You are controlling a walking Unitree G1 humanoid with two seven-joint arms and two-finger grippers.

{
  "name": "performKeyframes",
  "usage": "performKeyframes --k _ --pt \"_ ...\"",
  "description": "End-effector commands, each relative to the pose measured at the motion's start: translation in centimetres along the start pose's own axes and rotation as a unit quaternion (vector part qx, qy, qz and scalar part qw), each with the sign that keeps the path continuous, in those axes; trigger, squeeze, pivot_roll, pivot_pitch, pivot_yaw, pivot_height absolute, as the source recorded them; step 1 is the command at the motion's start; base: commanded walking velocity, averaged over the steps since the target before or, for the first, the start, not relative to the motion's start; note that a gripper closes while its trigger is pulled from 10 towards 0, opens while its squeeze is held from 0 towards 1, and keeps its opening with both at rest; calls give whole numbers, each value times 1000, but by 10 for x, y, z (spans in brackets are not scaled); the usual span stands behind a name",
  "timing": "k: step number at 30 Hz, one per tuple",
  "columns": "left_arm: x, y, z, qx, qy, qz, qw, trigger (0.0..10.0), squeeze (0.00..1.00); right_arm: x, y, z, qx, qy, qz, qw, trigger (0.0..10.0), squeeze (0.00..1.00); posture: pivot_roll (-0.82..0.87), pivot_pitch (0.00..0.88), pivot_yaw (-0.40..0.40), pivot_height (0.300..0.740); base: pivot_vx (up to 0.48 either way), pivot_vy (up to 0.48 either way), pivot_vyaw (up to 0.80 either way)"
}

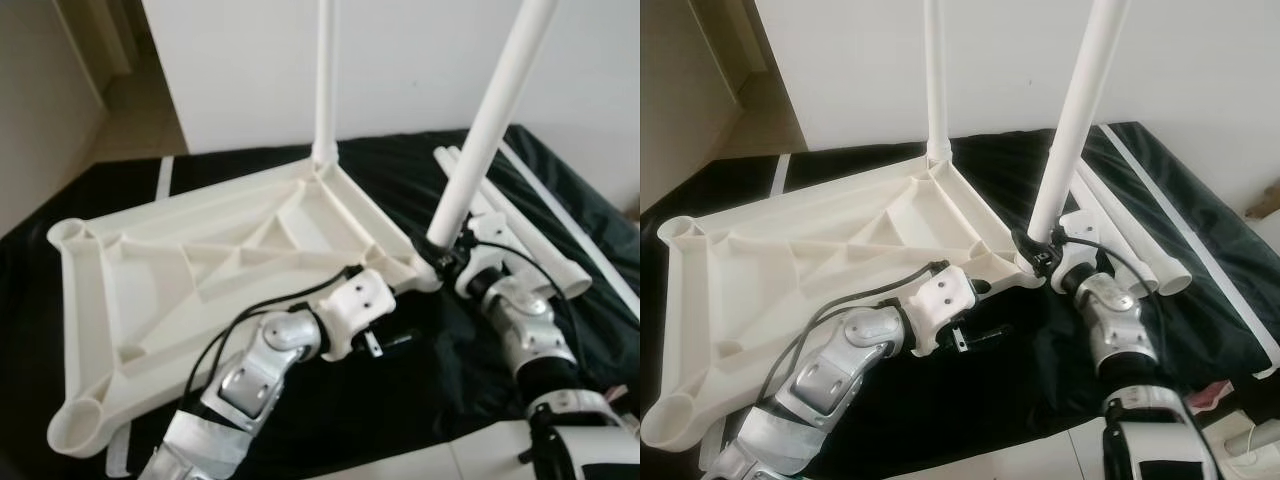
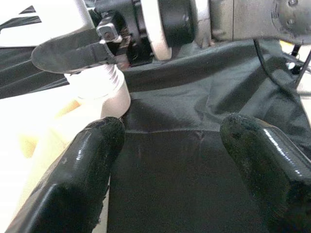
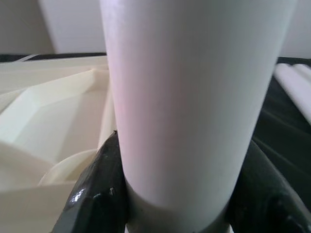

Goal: Building children table

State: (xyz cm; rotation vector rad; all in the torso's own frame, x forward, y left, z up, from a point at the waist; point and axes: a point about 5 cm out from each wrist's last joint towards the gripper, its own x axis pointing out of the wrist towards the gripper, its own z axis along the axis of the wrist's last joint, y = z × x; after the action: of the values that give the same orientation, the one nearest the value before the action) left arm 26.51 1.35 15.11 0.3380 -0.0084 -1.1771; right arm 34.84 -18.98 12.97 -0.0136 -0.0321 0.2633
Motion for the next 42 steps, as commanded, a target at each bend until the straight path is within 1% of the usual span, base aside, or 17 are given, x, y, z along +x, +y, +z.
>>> performKeyframes --k 1,4,7,9,12,14,19,23,29,30,31,33,37,39,40,41,42 --pt "0 5 -1 -5 -1 13 1000 10000 0 -6 -4 -17 23 40 -49 998 10000 0 -40 0 3 740 0 0 0" --pt "1 16 0 -11 -4 38 999 10000 0 -8 7 -13 28 34 -128 991 10000 0 -45 0 -1 740 0 0 0" --pt "2 22 1 -15 -4 52 999 10000 0 -11 12 -13 30 36 -166 985 10000 0 -49 0 -5 740 0 0 0" --pt "3 32 2 -15 -4 72 997 10000 0 -22 23 -16 47 47 -240 968 10000 0 -51 0 -11 740 0 0 0" --pt "4 34 3 -15 -5 76 997 10000 0 -25 26 -17 54 53 -256 964 10000 0 -52 0 -12 740 0 0 0" --pt "5 38 5 -10 -7 84 996 10000 0 -34 37 -17 61 57 -297 951 10000 0 -52 0 -18 740 0 0 0" --pt "5 41 7 -3 -8 87 996 10000 0 -42 48 -18 77 65 -317 943 10000 0 -56 0 -16 740 0 0 0" --pt "3 39 4 4 -6 76 997 10000 0 -44 46 -17 81 63 -318 943 10000 0 -58 0 -15 740 0 0 0" --pt "-2 37 3 6 -10 66 998 10000 0 -44 47 -2 69 12 -285 956 10000 0 -53 3 -17 740 0 0 0" --pt "-3 37 4 5 -13 65 998 10000 0 -43 47 3 71 -4 -267 961 10000 153 -51 5 -17 740 0 0 0" --pt "-3 37 5 4 -16 65 998 10000 0 -43 45 8 71 -21 -251 965 10000 1000 -52 4 -16 740 0 0 0" --pt "-4 37 5 4 -18 65 998 10000 0 -42 44 11 71 -31 -242 967 10000 1000 -50 3 -16 740 0 0 0" --pt "-3 36 5 -2 -17 66 998 10000 0 -40 23 24 73 -63 -195 976 10000 1000 -42 1 -15 740 0 0 0" --pt "-3 33 6 3 -19 61 998 10000 0 -39 18 27 63 -64 -167 982 10000 1000 -38 0 -15 740 0 0 0" --pt "-2 32 7 4 -21 59 998 10000 0 -37 17 28 61 -62 -147 985 10000 667 -38 0 -15 740 0 0 0" --pt "-2 32 7 4 -21 59 998 10000 0 -37 17 28 61 -62 -147 985 10000 667 -38 0 -15 740 0 0 0" --pt "-2 30 8 6 -22 56 998 10000 0 -35 14 30 49 -64 -111 991 10000 0 -36 0 -15 740 0 0 0"
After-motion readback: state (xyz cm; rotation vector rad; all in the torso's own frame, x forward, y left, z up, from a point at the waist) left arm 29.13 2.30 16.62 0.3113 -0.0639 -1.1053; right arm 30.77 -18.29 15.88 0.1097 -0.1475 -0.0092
